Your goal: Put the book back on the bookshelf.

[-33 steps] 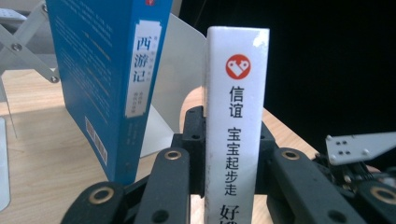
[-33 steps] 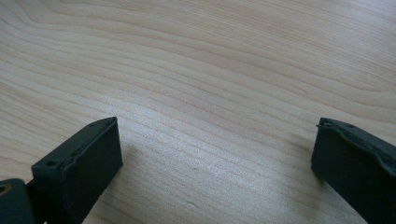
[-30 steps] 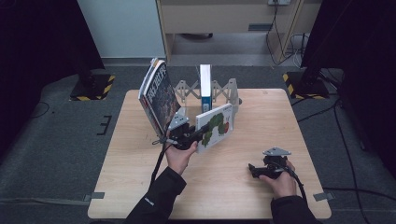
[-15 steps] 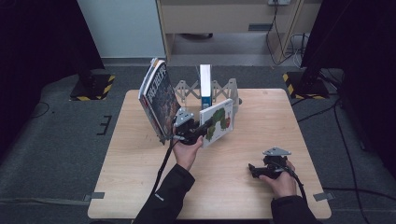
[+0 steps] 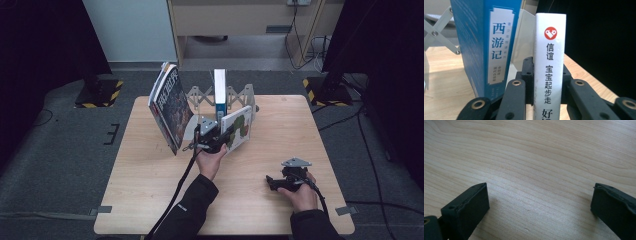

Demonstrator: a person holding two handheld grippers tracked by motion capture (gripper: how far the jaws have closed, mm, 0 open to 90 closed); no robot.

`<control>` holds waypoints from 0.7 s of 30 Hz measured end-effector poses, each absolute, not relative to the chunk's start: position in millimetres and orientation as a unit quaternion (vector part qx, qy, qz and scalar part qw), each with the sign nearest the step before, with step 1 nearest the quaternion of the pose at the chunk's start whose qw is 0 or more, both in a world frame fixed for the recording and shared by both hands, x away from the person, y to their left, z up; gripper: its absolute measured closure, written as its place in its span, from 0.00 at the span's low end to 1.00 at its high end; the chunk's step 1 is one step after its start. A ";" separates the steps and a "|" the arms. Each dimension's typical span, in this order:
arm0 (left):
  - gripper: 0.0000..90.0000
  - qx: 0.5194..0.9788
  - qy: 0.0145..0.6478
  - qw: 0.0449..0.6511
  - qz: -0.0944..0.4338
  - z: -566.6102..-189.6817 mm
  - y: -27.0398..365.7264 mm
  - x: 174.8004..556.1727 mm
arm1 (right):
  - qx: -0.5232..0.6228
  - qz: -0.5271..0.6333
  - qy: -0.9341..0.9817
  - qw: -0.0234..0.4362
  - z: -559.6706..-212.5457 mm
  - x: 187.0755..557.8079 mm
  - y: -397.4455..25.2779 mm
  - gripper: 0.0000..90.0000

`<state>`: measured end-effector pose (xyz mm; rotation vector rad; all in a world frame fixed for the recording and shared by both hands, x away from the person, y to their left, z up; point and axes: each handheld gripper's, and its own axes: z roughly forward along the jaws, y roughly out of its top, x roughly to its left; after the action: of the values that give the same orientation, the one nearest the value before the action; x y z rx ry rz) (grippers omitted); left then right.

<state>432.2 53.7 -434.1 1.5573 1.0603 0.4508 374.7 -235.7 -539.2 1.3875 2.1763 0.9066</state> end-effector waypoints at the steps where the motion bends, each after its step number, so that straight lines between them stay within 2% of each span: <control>1: 0.83 0.662 0.453 0.566 0.190 -434.8 52.8 433.1 | 0.496 0.325 0.779 0.202 -539.2 374.7 -235.8 0.02; 21: 0.83 0.659 0.457 0.561 0.205 -449.5 42.0 444.1 | 0.496 0.325 0.779 0.202 -539.2 374.7 -235.7 0.02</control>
<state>444.1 42.0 -449.5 1.5534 1.0766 0.4839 374.7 -235.7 -539.2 1.3865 2.1768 0.9067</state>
